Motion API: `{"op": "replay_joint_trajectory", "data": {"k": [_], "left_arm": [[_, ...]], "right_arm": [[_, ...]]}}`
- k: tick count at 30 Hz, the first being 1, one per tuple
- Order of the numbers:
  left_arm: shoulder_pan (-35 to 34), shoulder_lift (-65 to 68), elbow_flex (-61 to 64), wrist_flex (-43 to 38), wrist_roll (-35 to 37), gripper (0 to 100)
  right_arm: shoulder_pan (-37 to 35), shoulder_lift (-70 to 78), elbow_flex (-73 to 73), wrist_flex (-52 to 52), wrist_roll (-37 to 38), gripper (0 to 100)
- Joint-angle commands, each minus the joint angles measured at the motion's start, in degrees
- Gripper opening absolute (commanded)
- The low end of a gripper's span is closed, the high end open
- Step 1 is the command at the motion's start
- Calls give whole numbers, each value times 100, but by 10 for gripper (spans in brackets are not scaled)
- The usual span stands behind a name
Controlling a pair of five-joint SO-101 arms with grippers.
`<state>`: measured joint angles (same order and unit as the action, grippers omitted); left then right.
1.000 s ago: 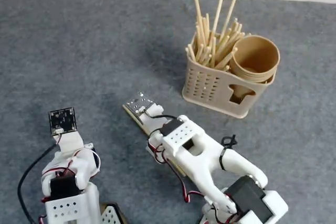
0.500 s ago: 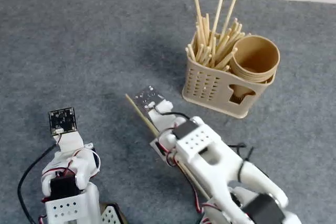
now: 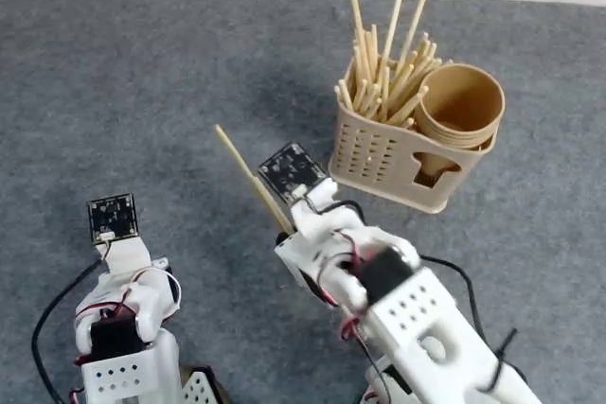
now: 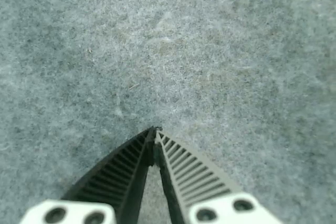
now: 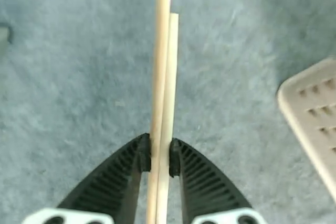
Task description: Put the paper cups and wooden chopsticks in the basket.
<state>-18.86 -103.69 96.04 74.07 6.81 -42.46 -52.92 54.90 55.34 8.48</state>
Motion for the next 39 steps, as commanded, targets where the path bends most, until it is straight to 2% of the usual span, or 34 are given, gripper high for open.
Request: {"op": "replay_joint_trajectory", "data": {"k": [1,6,11,14,19,26,34,39], "left_arm": [[136,-66,110,44,0,6],[136,-66,110,44,0,6],[136,-66,110,44,0,6],[136,-66,110,44,0,6],[136,-66,110,44,0,6],[136,-66,110,44,0,6],[136,-66,110,44,0,6],[136,-66,110,44,0,6]], "right_arm": [[84,-884,-189,110,0,5],[92,-1745,-1033,233,9,5],[101,-1815,-2149,136,9,5],[426,-1815,-2738,-444,264,5],[1279,-1631,-2993,-2132,1055,5],[2501,-725,-3002,-3626,1116,5],[3134,-154,-2923,-3952,26,5],[3442,-136,-2097,-5112,-369,5]]}}
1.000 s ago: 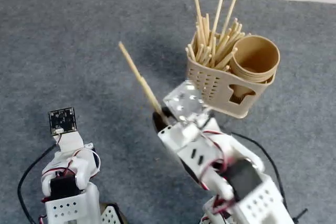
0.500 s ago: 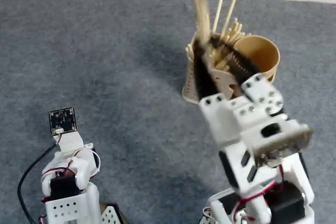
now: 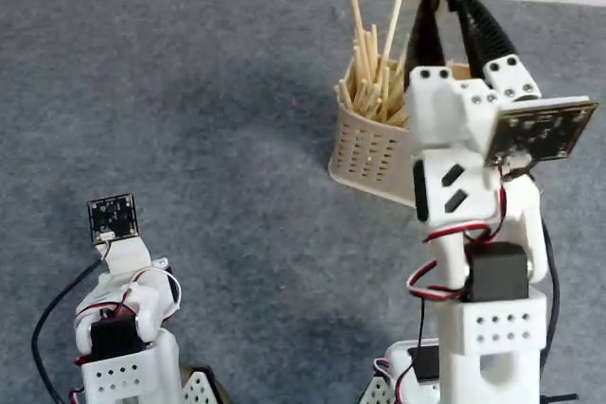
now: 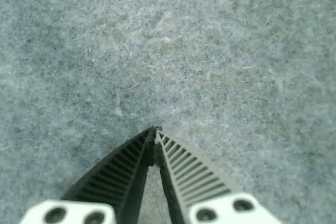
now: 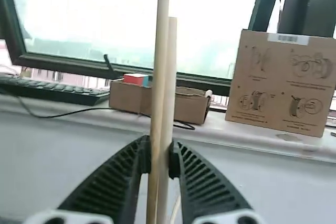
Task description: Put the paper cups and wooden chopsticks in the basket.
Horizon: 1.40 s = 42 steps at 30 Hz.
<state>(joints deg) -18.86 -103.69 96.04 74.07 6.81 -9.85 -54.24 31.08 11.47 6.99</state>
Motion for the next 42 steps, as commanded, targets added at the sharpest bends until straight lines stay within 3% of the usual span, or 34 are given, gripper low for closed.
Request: {"op": "replay_joint_trajectory", "data": {"k": [1,9,19,24,30,42], "left_arm": [[136,-66,110,44,0,6],[136,-66,110,44,0,6],[136,-66,110,44,0,6],[136,-66,110,44,0,6],[136,-66,110,44,0,6],[136,-66,110,44,0,6]], "right_arm": [[224,-13,505,-1007,-273,5],[224,4,1965,-2624,-378,5],[-435,312,3653,-2721,-334,5],[-505,1130,3723,-2695,-334,17],[-497,1077,3591,-2677,-369,195],[-514,-998,2782,-391,-378,191]]}}
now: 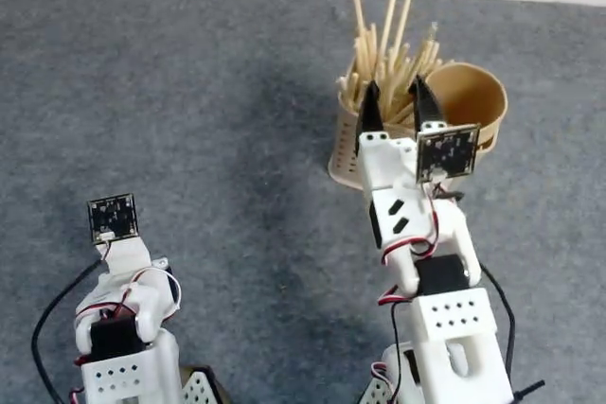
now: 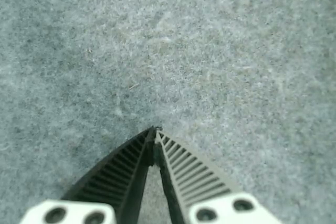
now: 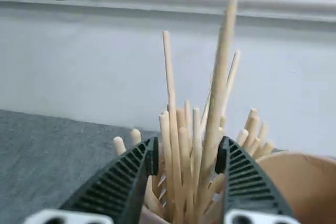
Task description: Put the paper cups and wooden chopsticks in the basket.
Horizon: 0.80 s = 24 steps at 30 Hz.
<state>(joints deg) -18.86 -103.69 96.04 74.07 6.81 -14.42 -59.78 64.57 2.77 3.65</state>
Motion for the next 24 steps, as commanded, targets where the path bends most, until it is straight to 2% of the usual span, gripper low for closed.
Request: {"op": "replay_joint_trajectory", "data": {"k": [1,5,9,16,24], "left_arm": [[136,-66,110,44,0,6],[136,-66,110,44,0,6],[136,-66,110,44,0,6],[136,-66,110,44,0,6],[136,-66,110,44,0,6]], "right_arm": [[-57,-523,-734,699,-44,190],[-57,-611,-1481,1420,-44,94],[-48,-611,-1974,1666,-9,13],[-48,-655,-2141,1807,-18,5],[-295,-655,-2686,4057,-18,5]]}}
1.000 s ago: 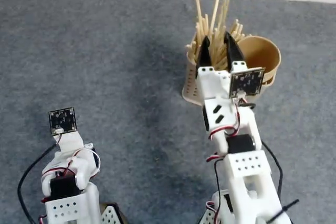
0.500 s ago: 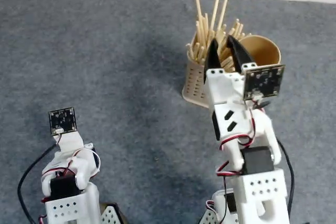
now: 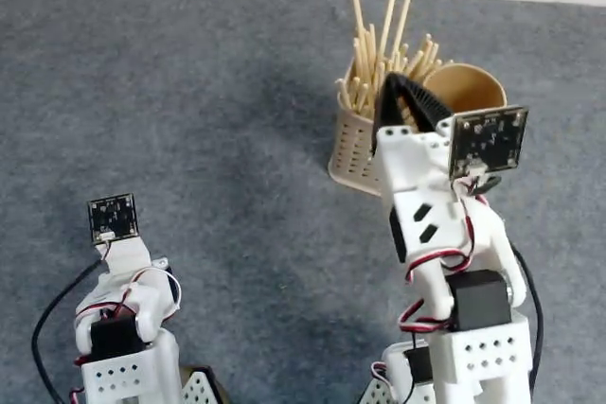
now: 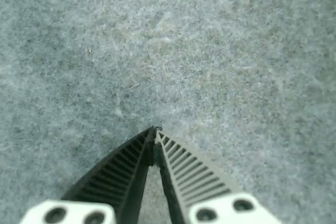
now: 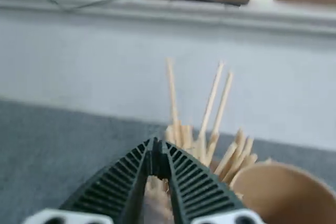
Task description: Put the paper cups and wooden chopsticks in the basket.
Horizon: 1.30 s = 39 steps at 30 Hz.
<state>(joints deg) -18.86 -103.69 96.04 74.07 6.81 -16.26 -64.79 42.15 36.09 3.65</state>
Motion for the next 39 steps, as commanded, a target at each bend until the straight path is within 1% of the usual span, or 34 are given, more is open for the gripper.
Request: {"op": "replay_joint_trajectory", "data": {"k": [1,3,7,15,22,35,39], "left_arm": [[136,-66,110,44,0,6],[136,-66,110,44,0,6],[136,-66,110,44,0,6],[136,-66,110,44,0,6],[136,-66,110,44,0,6],[136,-66,110,44,0,6],[136,-66,110,44,0,6]], "right_arm": [[-119,-163,-497,1007,-35,5],[-119,-286,-479,1420,-35,5],[-92,-910,-163,1684,0,5],[-92,-2695,1235,1692,9,5],[-92,-4022,2167,1727,9,5],[-66,-4057,2633,2695,-9,6],[286,-4057,3204,3029,0,6]]}}
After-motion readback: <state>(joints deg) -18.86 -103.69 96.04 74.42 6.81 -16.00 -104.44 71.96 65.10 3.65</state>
